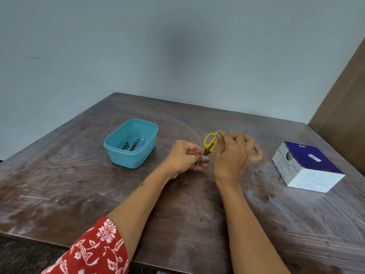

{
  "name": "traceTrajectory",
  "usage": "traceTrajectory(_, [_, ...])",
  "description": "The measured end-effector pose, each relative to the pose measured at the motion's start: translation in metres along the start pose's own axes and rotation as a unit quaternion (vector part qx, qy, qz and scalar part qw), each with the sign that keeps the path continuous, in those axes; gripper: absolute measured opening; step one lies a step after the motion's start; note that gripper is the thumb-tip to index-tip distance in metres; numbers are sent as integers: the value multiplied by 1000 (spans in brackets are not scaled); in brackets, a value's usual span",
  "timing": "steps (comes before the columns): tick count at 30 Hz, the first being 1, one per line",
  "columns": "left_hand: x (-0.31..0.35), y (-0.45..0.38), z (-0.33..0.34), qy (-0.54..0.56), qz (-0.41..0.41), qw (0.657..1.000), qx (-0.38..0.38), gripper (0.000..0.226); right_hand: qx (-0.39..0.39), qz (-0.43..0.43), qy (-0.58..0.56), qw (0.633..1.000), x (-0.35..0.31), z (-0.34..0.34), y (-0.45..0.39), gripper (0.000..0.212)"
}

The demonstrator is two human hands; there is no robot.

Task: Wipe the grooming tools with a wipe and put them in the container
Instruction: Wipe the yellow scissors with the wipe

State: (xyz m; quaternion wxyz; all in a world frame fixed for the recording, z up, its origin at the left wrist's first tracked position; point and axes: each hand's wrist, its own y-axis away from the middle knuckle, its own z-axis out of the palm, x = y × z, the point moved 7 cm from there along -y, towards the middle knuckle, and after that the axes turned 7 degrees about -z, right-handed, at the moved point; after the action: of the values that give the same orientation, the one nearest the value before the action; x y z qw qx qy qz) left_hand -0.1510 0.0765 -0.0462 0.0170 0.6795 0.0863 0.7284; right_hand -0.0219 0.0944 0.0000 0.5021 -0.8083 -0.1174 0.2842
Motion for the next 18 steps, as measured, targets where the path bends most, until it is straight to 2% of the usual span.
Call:
traceTrajectory(4, [4,0,-3,27,15,999,13,13,0,-42,-19,999,-10,0,1,9])
traceTrajectory(11, [8,-3,-14,108,23,993,29,15,-91,-86,-64,990,-21,13,6,11])
traceTrajectory(15, [6,-2,-10,130,5,991,1,18,-68,-73,-61,993,-19,7,3,18])
traceTrajectory(18, [6,-3,-11,127,8,992,9,19,-76,-92,-54,991,-22,8,4,14])
